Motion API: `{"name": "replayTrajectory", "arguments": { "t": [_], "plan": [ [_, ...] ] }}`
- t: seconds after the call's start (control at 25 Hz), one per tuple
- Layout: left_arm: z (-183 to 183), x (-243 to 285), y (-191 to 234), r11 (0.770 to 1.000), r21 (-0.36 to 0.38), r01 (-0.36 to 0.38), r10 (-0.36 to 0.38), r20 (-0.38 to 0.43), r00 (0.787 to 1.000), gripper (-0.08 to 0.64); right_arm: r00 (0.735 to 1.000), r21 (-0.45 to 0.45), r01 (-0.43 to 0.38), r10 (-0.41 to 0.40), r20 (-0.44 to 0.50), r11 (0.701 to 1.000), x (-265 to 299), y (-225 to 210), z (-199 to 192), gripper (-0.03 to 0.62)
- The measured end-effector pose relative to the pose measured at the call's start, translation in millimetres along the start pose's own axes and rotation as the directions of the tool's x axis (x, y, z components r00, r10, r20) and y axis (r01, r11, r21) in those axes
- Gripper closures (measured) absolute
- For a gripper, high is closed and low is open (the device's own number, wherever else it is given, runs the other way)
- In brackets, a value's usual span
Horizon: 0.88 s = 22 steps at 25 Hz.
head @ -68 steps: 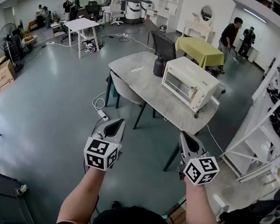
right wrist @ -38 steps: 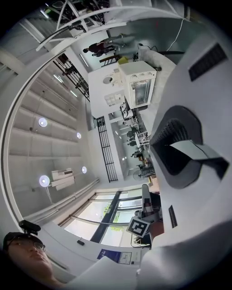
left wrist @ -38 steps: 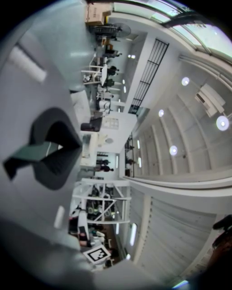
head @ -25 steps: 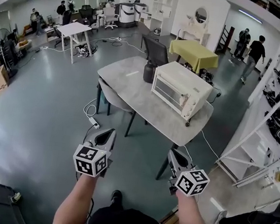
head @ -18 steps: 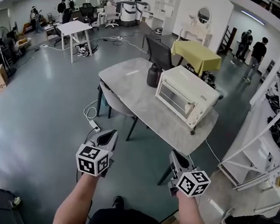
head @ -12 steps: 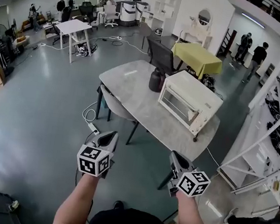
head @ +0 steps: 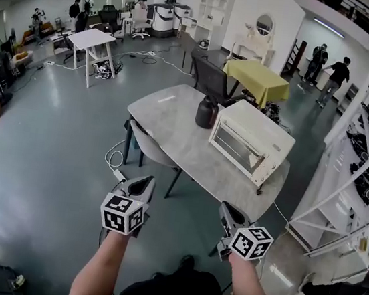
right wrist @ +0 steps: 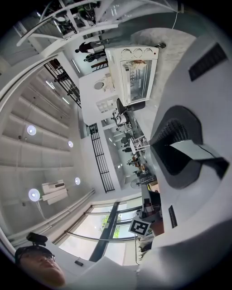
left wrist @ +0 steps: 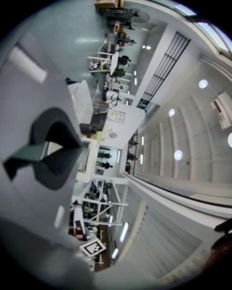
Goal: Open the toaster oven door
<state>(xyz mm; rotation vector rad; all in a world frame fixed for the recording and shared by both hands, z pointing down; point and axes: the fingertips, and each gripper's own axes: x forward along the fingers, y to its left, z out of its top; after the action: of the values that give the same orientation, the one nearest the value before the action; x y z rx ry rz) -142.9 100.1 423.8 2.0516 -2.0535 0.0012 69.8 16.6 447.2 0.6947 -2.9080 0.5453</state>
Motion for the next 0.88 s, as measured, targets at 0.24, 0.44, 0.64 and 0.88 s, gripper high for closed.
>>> {"name": "replayTrajectory", "arguments": {
  "t": [0.24,0.44,0.64,0.88],
  "plan": [
    [-3.7,30.7,10.2,1.0,-0.009,0.006,-0.006,-0.02,1.0,0.552,1.0,0.022,-0.004,0.004,-0.007,1.0,25.4,-22.4,0.2,0.598],
    [-5.9,71.4,17.5,1.0,-0.008,0.009,-0.01,-0.034,0.999,0.552,1.0,0.04,-0.001,0.001,-0.009,0.999,48.4,-56.8,1.4,0.598],
    [0.1,134.9,20.2,1.0,-0.016,0.024,-0.024,-0.054,0.998,0.552,1.0,0.057,0.011,-0.011,-0.015,0.998,77.7,-107.8,17.6,0.598],
    [19.5,217.9,14.2,0.999,-0.006,0.045,-0.046,-0.101,0.994,0.552,0.999,0.074,0.033,-0.031,-0.026,0.997,110.1,-170.1,45.6,0.598]
  ]
}}
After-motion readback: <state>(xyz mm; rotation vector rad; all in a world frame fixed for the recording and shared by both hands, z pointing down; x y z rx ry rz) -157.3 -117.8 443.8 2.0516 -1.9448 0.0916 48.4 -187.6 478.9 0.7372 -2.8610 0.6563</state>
